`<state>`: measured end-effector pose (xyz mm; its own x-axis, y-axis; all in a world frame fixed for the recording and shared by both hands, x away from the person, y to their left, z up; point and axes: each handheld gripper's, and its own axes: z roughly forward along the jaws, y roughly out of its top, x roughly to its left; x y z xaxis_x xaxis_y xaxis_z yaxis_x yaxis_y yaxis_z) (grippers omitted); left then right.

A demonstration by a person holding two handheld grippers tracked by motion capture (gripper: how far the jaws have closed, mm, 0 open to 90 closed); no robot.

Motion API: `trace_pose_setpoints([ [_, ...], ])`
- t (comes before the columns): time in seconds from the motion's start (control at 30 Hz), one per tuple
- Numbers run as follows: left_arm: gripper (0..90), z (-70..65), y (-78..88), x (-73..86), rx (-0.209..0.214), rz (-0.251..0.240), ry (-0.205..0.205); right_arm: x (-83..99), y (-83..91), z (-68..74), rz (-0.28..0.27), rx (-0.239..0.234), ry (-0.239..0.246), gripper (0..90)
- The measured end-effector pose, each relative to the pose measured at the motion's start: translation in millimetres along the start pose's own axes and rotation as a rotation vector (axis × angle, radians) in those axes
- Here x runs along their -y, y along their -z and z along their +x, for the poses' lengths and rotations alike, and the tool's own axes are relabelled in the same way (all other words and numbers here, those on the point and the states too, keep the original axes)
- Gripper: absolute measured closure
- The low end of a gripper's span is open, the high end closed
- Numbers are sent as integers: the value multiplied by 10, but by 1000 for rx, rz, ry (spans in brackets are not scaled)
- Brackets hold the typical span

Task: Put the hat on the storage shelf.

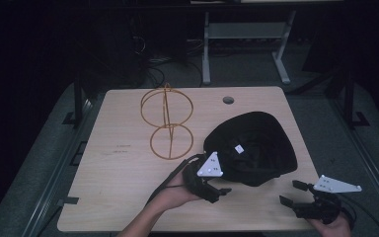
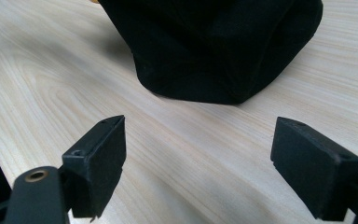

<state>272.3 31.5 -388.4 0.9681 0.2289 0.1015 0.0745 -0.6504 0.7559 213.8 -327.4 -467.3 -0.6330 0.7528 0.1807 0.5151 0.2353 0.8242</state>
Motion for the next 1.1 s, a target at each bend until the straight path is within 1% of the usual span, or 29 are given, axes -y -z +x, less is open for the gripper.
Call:
trace_pose_setpoints([
  [0.03, 297, 6, -33, -5, -5, 6, -4, 0, -1, -2, 1, 0, 0, 175],
  [0.07, 351, 22, -94, -13, -17, 6, 18, 0, -6, -5, 2, 1, 2, 175],
  [0.1, 392, 22, -94, -13, -17, 6, 18, 0, -6, -5, 2, 1, 2, 175],
  [0.13, 414, 37, -142, -10, -13, 4, 41, -5, -17, -2, 4, 1, 4, 175],
  [0.17, 442, 39, -156, -8, -17, 8, 42, -10, -24, 3, 6, -1, 2, 174],
  [0.2, 481, 42, -161, -6, -30, 16, 35, -15, -32, 5, 7, -3, 7, 174],
  [0.23, 504, 42, -161, -6, -30, 16, 35, -15, -32, 5, 7, -3, 7, 174],
  [0.3, 563, 29, -150, 2, -41, -18, 45, -46, -67, 16, 11, -5, 19, 174],
  [0.33, 616, 24, -134, 6, -47, -39, 54, -57, -78, 16, 12, -7, 20, 174],
  [0.37, 672, 24, -134, 6, -47, -39, 54, -57, -78, 16, 12, -7, 20, 174],
  [0.4, 712, 16, -102, 18, -62, -55, 54, -79, -88, 13, 1, -17, 15, 174],
  [0.43, 747, 16, -102, 18, -62, -55, 54, -79, -88, 13, 1, -17, 15, 174],
  [0.47, 767, 17, -88, 45, -66, -66, 67, -113, -84, 23, -19, -28, 7, 174],
  [0.5, 778, 17, -88, 45, -66, -66, 67, -113, -84, 23, -19, -28, 7, 174],
  [0.53, 794, 27, -79, 61, -60, -69, 73, -147, -87, 32, -31, -37, 2, 174],
  [0.6, 802, 43, -49, 92, -47, -87, 90, -164, -94, 33, -38, -41, 0, 174],
  [0.63, 816, 47, -9, 114, -28, -111, 105, -196, -109, 31, -40, -44, 0, 174],
  [0.7, 830, 51, 38, 141, -5, -134, 117, -229, -136, 22, -38, -40, -2, 174],
  [0.73, 831, 51, 38, 141, -5, -134, 117, -247, -149, 17, -40, -35, 2, 175],
  [0.8, 831, 56, 93, 184, 13, -146, 132, -283, -176, 13, -43, -26, 4, 176],
  [0.83, 831, 56, 93, 184, 13, -146, 132, -283, -176, 13, -43, -26, 4, 176],
  [0.87, 831, 60, 108, 198, 16, -152, 136, -299, -196, 9, -43, -26, 8, 177],
  [0.9, 831, 70, 135, 223, 30, -161, 145, -332, -250, 2, -39, -25, 15, 184],
  [0.97, 831, 71, 147, 233, 34, -163, 149, -347, -272, -1, -41, -28, 16, 196],
  [1.0, 831, 76, 167, 255, 38, -168, 151, -374, -326, -9, -49, -41, 18, 201],
  [1.03, 831, 76, 167, 255, 38, -168, 151, -374, -326, -9, -49, -41, 18, 201],
  [1.07, 831, 83, 179, 271, 42, -170, 151, -391, -389, -13, -51, -54, 10, 225],
  [1.1, 832, 83, 179, 271, 42, -170, 151, -391, -389, -13, -51, -54, 10, 225],
])
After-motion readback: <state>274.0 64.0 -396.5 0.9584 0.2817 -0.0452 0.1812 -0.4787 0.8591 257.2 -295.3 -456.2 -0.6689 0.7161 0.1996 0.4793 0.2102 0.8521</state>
